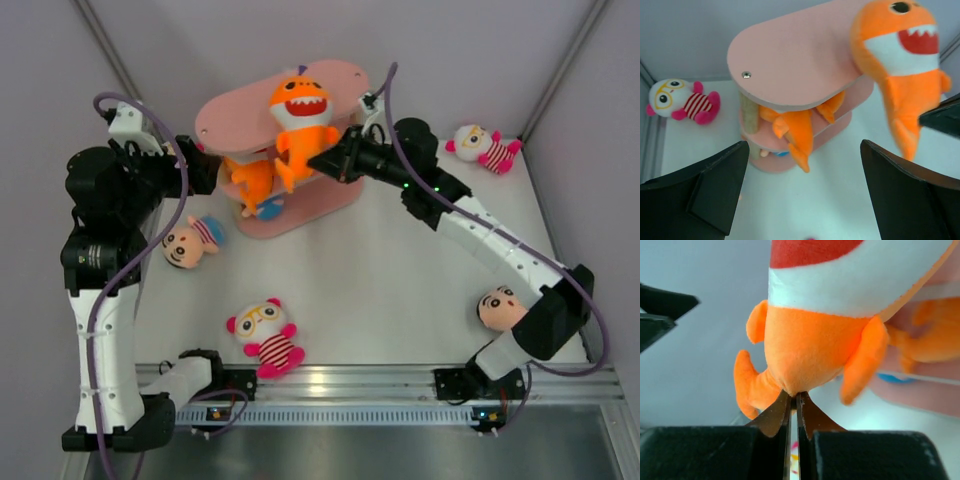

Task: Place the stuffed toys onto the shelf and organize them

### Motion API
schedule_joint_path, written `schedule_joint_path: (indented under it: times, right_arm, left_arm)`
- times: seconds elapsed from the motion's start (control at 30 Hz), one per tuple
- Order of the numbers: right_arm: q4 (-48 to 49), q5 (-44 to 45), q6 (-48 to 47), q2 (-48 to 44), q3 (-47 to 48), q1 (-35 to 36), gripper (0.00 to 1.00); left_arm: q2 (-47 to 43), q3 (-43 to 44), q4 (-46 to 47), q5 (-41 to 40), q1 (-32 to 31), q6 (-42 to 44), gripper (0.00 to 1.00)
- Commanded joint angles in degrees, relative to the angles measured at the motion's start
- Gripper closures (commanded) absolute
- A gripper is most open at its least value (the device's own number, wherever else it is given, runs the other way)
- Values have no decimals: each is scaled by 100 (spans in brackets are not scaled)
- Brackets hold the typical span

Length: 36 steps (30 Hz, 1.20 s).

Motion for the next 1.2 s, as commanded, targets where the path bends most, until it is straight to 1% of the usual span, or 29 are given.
schedule_joint_path:
  times: [0.0,0.03,0.07,0.13,0.2,0.3,0.33,0.4,0.43,0.5,0.57,0.63,0.83,0.97,1.17]
  right_arm:
    - [-912,-307,-951,-938,-277,-534,100]
    - [-1324,-246,-1118,-1054,-399,-631,100]
    - [-1537,-211,-1425,-1177,-479,-719,100]
    - [-1801,-219,-1690,-1449,-699,-1009,100]
    - [-2284,-228,-1972,-1538,-769,-1281,100]
    - [-3119,289,-2525,-1433,-691,-1388,100]
    - [-3278,630,-2726,-1276,-586,-1388,100]
    - [-3611,931,-2912,-1073,-445,-1388,100]
    - [-3665,1228,-3104,-890,-279,-1379,100]
    - [-3780,1520,-3351,-643,11,-1336,100]
    - [-3798,1836,-3894,-554,179,-1274,100]
    - [-3833,1890,-4273,-422,434,-1151,100]
    - [-4122,1855,-4916,70,1172,-1098,100]
    - [-4114,1952,-5022,325,1471,-1010,100]
    - [-3834,2057,-4864,799,1902,-949,100]
  left_arm:
    - [-202,-205,174,-298,7,797,2]
    - [-255,-241,166,-325,-1,841,2]
    - [-281,-276,166,-386,-1,911,2]
    - [-334,-416,157,-535,-1,947,2]
    - [-361,-539,157,-632,-1,982,2]
    - [-387,-750,157,-720,7,991,2]
    - [-404,-820,165,-781,-1,1139,2]
    - [-422,-856,165,-869,7,1175,2]
    - [-431,-882,157,-913,7,1219,2]
    - [-449,-926,165,-940,-1,1246,2]
    - [-475,-988,165,-975,-1,1290,2]
    - [-492,-1032,157,-993,7,1316,2]
    - [-492,-1058,166,-993,-1,1334,2]
    - [-466,-1050,166,-949,7,1316,2]
    - [-448,-1050,166,-914,-1,1281,2]
